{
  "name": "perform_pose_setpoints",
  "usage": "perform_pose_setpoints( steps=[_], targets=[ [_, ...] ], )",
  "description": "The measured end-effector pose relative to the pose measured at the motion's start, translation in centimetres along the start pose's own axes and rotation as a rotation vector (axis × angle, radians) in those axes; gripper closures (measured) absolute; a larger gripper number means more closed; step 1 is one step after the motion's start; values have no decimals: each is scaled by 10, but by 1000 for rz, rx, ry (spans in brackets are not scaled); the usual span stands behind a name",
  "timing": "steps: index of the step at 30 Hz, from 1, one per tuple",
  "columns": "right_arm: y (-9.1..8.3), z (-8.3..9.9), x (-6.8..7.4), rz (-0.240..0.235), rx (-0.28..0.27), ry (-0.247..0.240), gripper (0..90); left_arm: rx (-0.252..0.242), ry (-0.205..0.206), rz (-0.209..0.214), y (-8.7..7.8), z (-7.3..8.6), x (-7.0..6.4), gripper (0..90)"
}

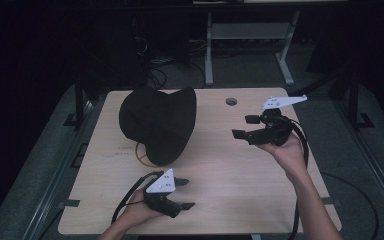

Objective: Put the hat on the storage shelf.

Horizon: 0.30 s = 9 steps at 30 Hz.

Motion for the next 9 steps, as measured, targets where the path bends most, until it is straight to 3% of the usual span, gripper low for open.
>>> perform_pose_setpoints(
  steps=[6,9],
  targets=[
    [-12,18,4,18,-4,23,197,-9,-7,4,-1,-2,-2,274],
    [-20,31,10,34,-19,11,196,-8,0,7,1,-2,-3,274]
  ],
)
Point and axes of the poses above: each handheld gripper's, and its own axes: y roughly forward along the jaws, z roughly out of its underside, x roughly to its left, the point moved 10 cm from there along y, roughly forward along the jaws, and after that the axes turned 11 degrees about -x, right-handed, at the moved point
